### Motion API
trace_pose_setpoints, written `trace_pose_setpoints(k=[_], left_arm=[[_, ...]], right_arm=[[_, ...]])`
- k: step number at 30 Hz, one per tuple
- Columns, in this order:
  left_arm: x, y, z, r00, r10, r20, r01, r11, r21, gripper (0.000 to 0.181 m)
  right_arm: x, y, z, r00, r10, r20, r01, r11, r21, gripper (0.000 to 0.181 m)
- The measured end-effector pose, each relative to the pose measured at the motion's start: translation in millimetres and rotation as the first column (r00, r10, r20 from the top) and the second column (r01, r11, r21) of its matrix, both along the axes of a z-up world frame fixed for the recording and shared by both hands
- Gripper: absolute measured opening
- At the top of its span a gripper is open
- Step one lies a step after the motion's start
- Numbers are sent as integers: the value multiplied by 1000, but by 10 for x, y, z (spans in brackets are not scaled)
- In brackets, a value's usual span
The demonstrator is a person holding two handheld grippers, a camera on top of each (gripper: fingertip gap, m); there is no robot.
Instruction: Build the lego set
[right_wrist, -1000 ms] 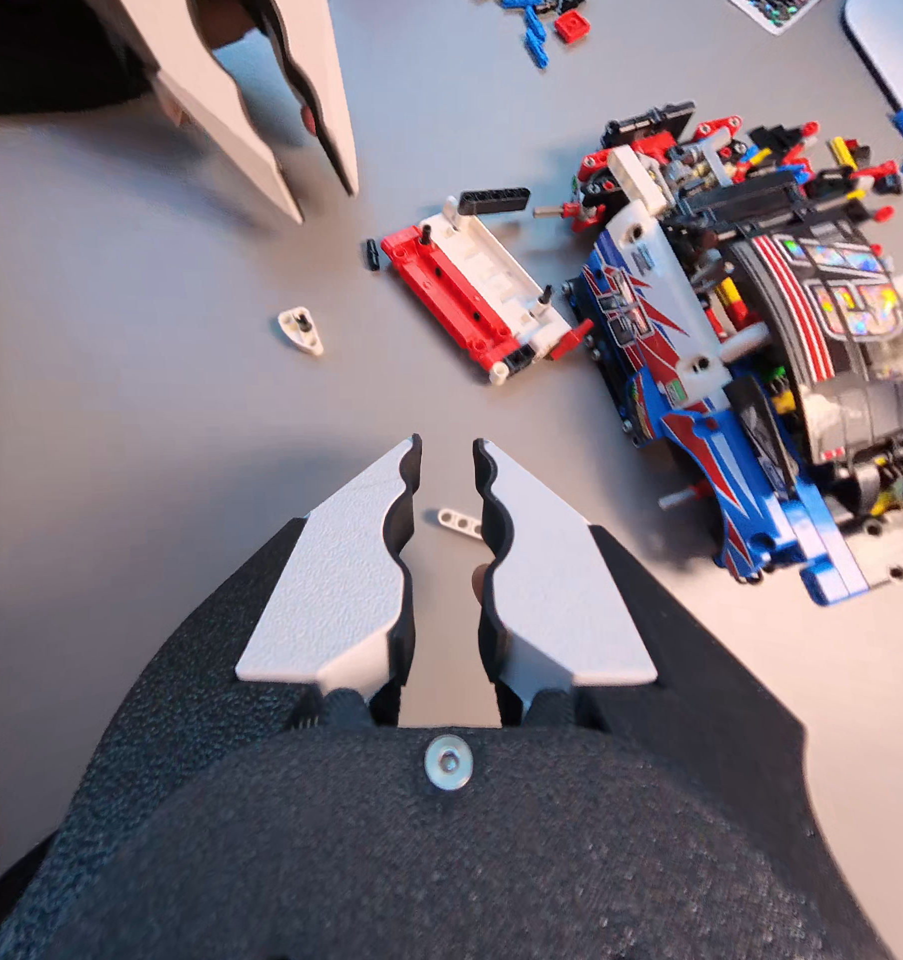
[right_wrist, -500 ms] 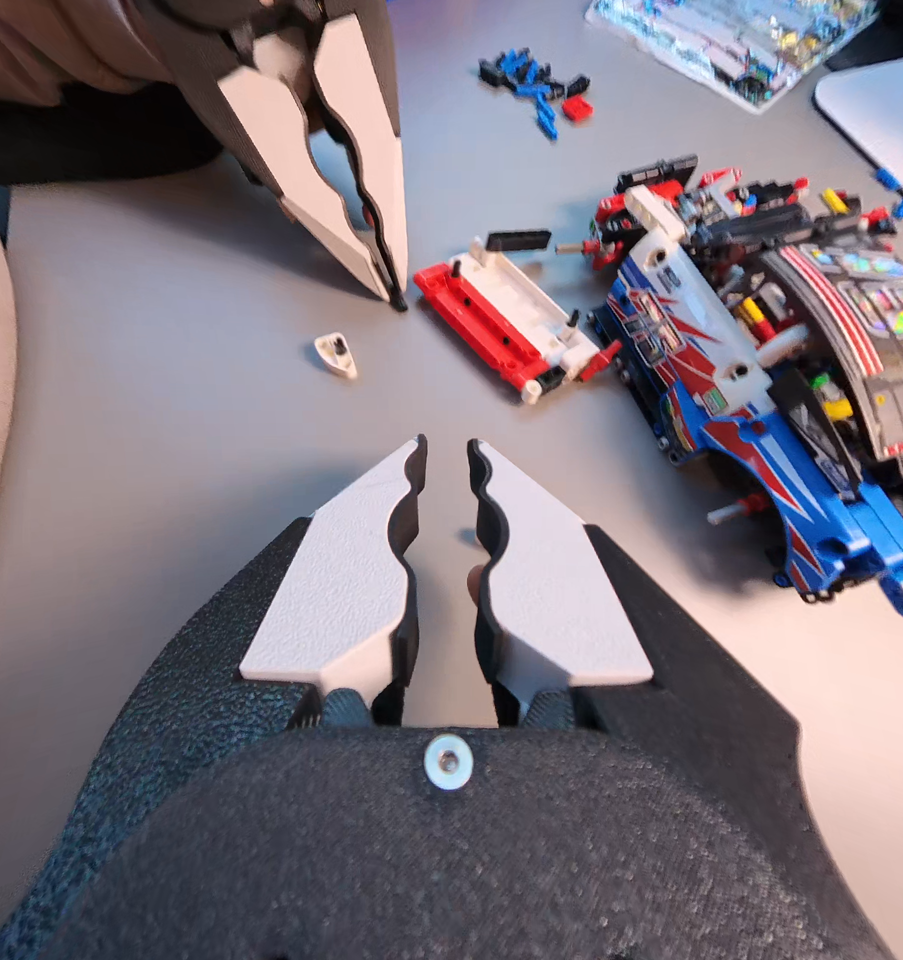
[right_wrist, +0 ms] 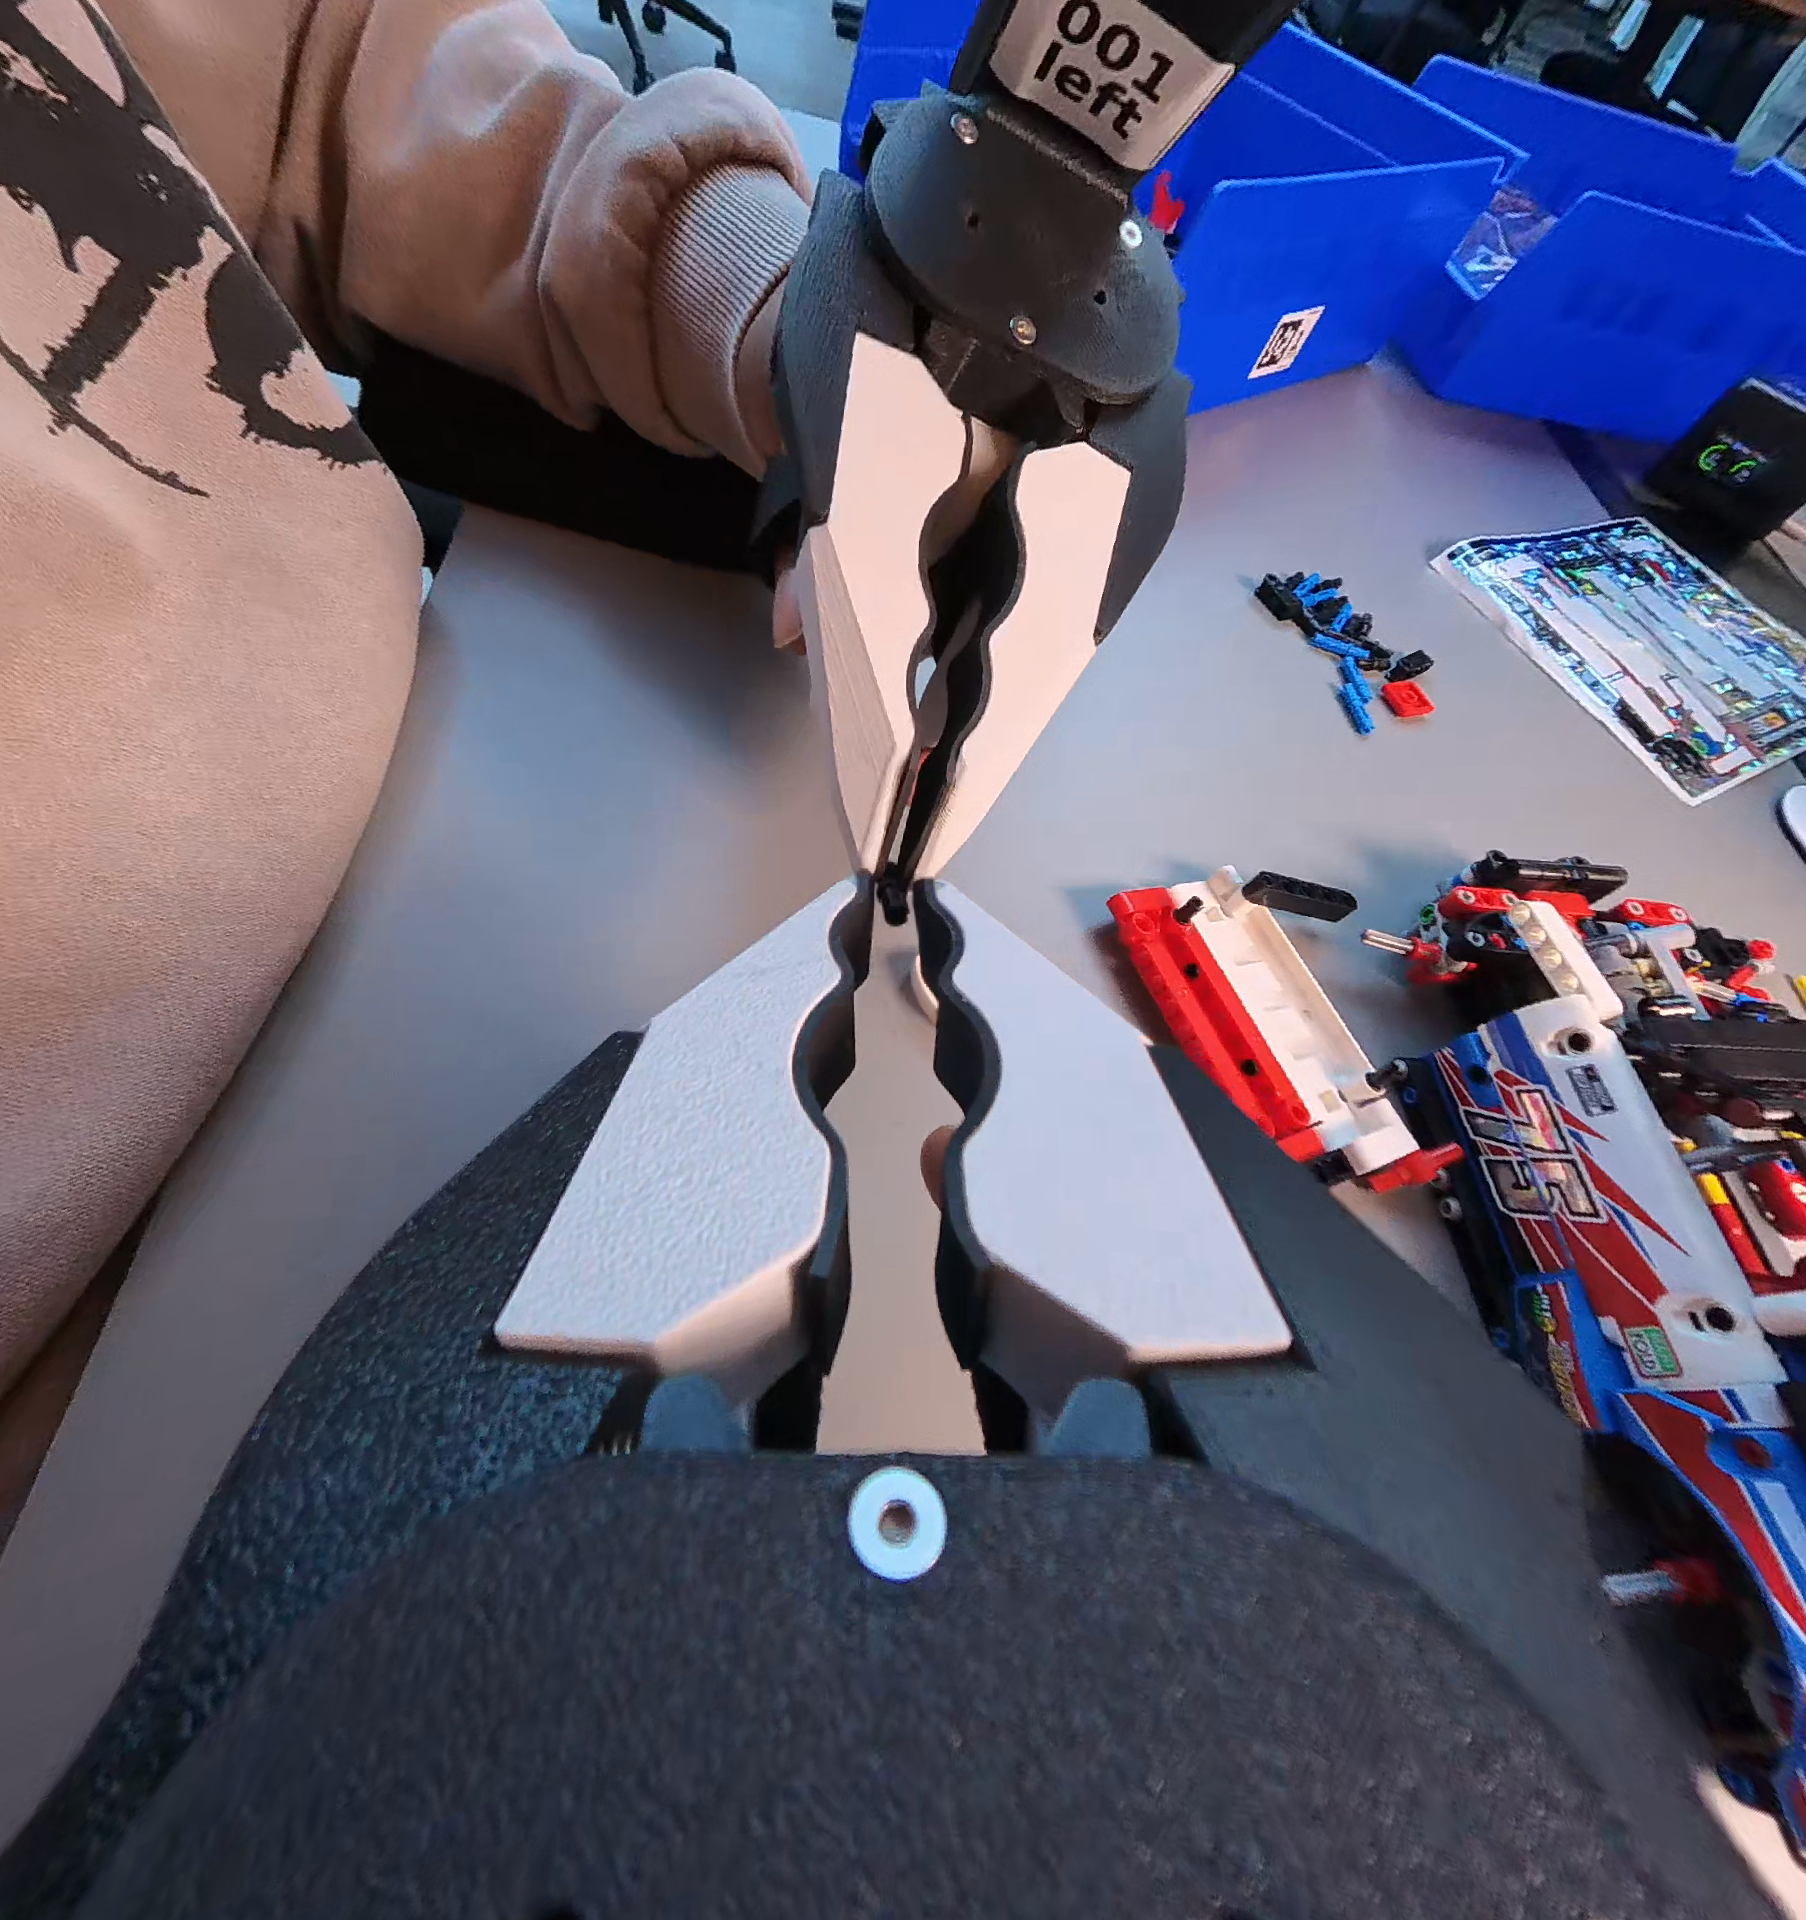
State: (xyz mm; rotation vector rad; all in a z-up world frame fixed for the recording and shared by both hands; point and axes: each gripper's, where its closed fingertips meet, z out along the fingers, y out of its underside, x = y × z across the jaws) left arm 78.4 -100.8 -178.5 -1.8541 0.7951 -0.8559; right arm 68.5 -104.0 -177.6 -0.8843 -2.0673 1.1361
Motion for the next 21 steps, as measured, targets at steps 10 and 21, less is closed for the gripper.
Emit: trace_pose_setpoints(k=[10,21], left_arm=[[8,-16,5,1000,-4,8,4,1000,-3,2],[-185,70,-94,990,82,-114,-80,997,16,22]], right_arm=[[1,-17,7,1000,-9,-16,9,1000,-5,5],[-58,82,-46,995,-16,100,15,1000,8,2]])
